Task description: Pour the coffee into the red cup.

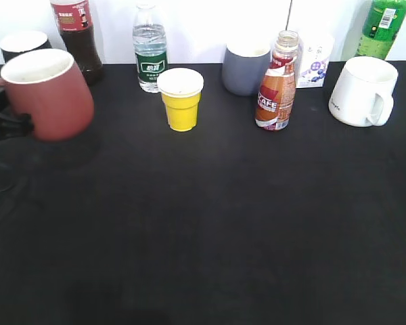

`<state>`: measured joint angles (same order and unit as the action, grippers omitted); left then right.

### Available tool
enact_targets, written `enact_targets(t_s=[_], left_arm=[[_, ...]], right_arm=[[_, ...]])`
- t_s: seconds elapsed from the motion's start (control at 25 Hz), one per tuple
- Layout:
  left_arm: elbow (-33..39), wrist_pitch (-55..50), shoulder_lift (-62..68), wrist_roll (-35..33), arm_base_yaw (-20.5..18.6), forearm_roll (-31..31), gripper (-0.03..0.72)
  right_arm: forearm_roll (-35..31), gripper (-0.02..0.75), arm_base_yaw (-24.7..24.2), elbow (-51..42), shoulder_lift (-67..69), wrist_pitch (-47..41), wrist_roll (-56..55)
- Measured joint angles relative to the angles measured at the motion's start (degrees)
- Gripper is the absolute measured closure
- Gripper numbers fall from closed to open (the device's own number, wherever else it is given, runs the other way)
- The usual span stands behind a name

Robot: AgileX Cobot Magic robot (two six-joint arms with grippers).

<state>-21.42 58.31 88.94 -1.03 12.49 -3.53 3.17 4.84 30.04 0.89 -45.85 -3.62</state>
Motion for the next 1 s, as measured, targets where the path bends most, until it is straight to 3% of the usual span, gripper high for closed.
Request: enact_targets(t_s=[0.12, 0.36, 0.72, 0.84, 0.92, 1.0], left_arm=[[0.49, -1.44, -2.68, 0.00, 0.53, 3.14, 0.617], [0.56, -1.96, -2.68, 0.00, 0.90, 7.70, 0.617], [0.56, -1.77, -2.23, 0.00, 0.90, 7.70, 0.618], [0.56, -1.77, -2.23, 0.00, 0.90, 7.70, 0.618], [0.56, -1.71, -2.23, 0.00, 0.90, 7.70, 0.618], [0.56, -1.11, -2.23, 0.00, 0.90, 7.70, 0.618]], right_arm=[[0.08, 0.237, 0.00, -0.34, 8.17, 18.81, 0.00], [0.09, 0.237, 0.00, -9.38, 31.26, 54.01, -0.22], [0.53, 0.237, 0.00, -11.43, 63.65, 82.52, -0.93], [4.46, 0.237, 0.27, -11.07, 70.83, 84.81, -1.18], [4.61, 0.237, 4.00, -9.97, 73.83, 85.03, -1.28], [-0.16, 0.237, 9.96, -8.85, 77.22, 85.56, -0.90]])
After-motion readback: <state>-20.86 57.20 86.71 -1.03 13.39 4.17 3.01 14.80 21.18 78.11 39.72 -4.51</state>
